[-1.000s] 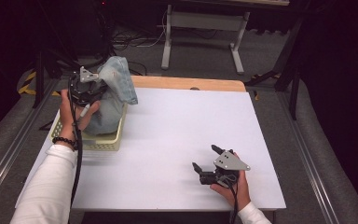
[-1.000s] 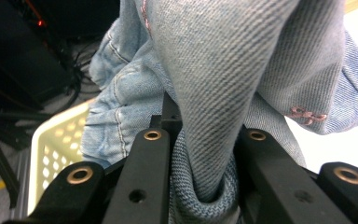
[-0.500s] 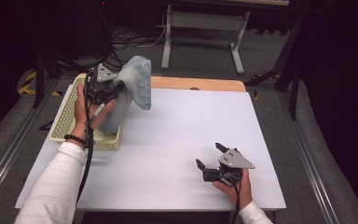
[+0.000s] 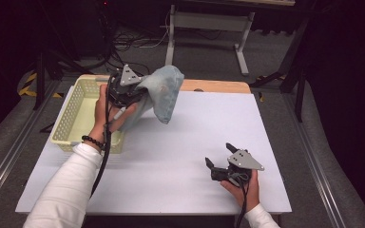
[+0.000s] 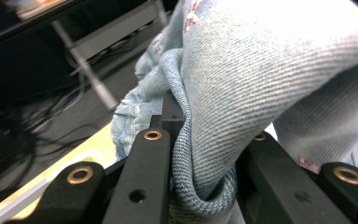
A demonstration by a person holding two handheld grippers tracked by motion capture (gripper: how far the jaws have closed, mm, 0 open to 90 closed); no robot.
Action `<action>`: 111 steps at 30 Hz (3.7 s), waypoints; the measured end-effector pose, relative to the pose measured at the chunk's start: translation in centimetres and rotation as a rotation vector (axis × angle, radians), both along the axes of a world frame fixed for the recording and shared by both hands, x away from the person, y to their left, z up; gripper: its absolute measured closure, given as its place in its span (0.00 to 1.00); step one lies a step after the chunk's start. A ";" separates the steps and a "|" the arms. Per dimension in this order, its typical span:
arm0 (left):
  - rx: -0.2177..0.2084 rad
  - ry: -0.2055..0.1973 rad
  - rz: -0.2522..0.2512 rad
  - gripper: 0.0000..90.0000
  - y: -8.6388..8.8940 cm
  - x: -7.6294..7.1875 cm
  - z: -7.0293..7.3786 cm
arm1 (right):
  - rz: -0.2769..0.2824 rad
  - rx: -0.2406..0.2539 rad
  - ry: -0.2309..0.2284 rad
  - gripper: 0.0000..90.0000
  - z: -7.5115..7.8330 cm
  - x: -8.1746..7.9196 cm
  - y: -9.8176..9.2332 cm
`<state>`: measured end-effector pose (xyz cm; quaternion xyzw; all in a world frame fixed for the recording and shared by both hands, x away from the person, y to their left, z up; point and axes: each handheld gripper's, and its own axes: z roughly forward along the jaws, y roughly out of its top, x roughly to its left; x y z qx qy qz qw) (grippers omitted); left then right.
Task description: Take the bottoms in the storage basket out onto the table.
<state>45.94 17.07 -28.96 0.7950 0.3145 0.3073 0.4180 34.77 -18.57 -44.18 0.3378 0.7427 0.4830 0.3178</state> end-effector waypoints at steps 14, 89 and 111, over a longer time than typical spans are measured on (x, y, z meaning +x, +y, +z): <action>0.066 0.045 -0.225 0.88 -7.3 -1.2 -2.0 | -0.118 0.040 -0.016 0.13 0.5 0.5 -2.0; 0.083 0.257 -0.186 0.63 -6.2 -6.3 -16.9 | -0.036 -0.069 0.069 0.78 2.6 1.2 -0.9; -0.055 0.050 -0.152 0.80 -3.0 -8.3 -10.3 | 0.021 -0.006 0.000 0.86 5.6 -2.0 -2.0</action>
